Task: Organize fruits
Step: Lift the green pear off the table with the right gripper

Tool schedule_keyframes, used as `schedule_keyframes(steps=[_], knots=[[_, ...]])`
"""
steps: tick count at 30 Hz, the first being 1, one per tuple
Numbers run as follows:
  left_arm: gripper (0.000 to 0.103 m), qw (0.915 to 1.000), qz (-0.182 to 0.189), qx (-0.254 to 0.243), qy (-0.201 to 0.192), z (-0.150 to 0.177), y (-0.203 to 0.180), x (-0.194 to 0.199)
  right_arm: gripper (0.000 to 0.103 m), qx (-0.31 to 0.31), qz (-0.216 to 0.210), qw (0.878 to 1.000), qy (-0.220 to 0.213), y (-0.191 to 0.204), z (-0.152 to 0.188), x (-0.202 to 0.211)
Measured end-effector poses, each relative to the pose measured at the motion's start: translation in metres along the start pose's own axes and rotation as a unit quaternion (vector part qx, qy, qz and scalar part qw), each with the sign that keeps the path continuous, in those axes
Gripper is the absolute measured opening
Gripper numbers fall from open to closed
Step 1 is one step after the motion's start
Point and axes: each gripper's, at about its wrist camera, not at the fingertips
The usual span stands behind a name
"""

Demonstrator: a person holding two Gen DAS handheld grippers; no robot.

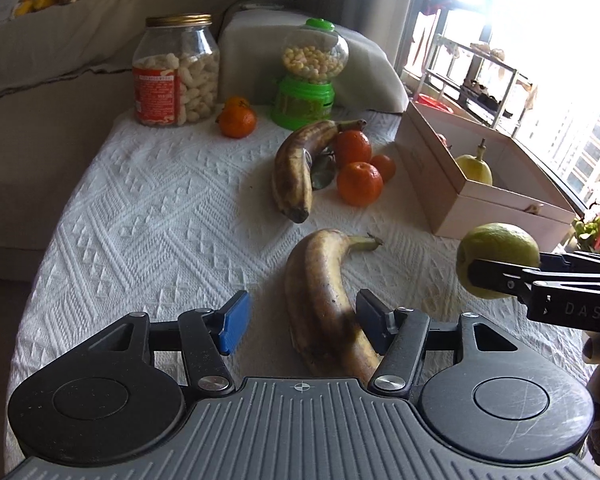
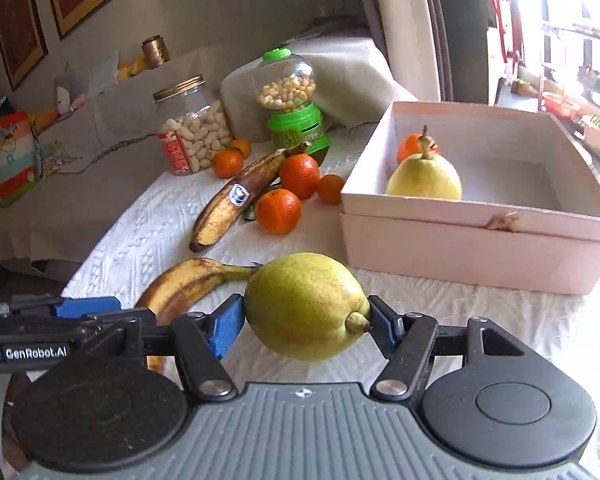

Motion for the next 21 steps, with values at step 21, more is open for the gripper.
schedule_keyframes(steps=[21], knots=[[0.060, 0.9991, 0.020, 0.037, 0.002, 0.004, -0.003, 0.002, 0.067, 0.147, 0.077, 0.986, -0.001, 0.021, 0.034, 0.023]])
Point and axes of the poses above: each gripper's, at about its wrist camera, not at the fingertips, and x roughly against the way its jaws point, y to its left, z to its underside, and after that the axes turned 15 degrees about -z, right-handed
